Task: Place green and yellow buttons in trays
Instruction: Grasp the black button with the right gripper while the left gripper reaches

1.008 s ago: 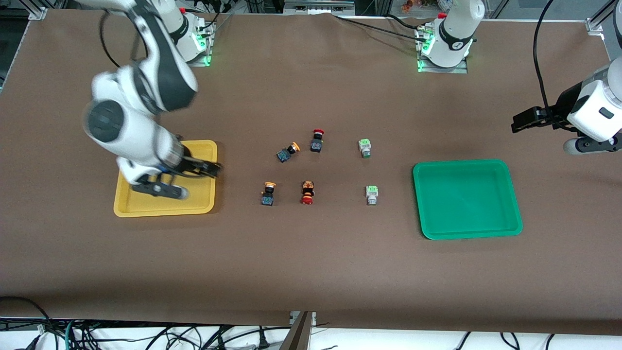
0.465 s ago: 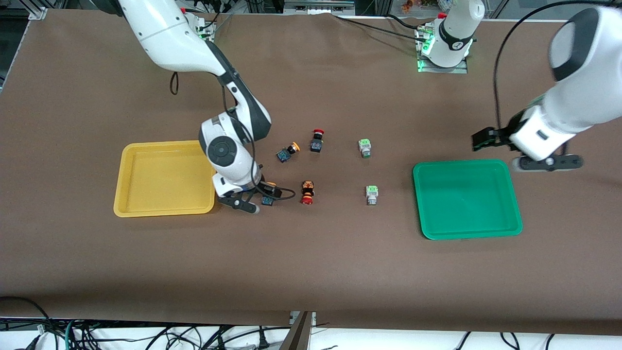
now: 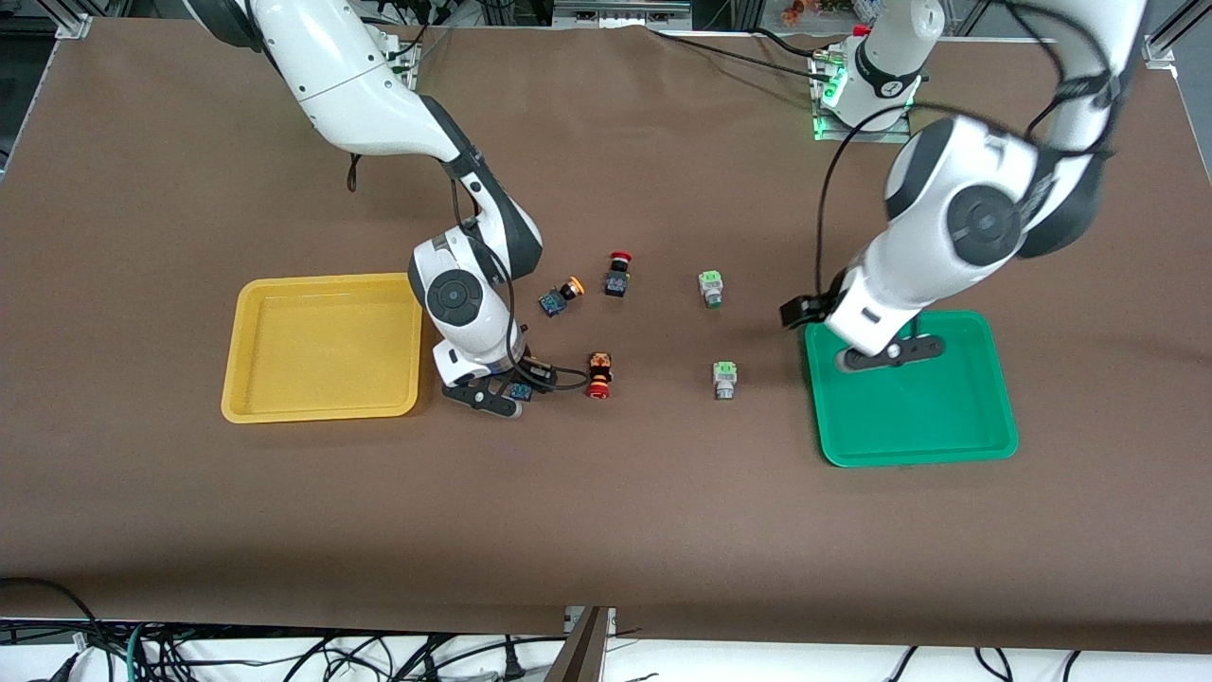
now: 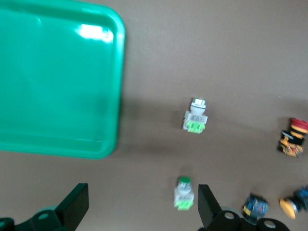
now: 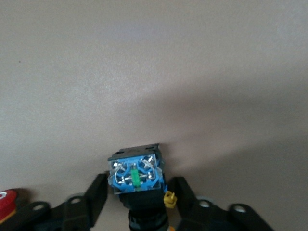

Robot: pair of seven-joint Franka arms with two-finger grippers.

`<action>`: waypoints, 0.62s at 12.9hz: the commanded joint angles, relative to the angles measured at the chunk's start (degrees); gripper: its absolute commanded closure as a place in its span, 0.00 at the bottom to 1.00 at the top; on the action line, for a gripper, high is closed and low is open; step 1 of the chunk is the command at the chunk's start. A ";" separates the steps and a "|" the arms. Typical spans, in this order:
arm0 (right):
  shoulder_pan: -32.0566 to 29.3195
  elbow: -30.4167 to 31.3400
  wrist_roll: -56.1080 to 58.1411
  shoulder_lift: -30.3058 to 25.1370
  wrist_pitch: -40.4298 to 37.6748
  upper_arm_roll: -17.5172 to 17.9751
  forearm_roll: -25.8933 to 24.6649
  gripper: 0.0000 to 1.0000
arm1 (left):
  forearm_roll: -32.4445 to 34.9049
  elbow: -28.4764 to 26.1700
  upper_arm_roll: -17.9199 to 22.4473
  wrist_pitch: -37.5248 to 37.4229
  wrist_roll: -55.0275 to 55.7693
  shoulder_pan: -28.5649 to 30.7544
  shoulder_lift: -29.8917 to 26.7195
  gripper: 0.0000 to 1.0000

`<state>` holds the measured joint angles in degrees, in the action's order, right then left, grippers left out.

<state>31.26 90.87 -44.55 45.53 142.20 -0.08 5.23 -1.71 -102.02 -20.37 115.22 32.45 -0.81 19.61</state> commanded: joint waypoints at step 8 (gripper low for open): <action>-11.39 13.41 38.97 -17.74 -19.35 -9.03 0.05 0.97 | 15.16 -13.54 -6.87 18.36 21.50 -4.20 7.90 0.00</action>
<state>19.52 94.47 -12.24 33.43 120.00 -6.05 5.23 11.37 -112.46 -26.70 131.72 51.78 -5.34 28.02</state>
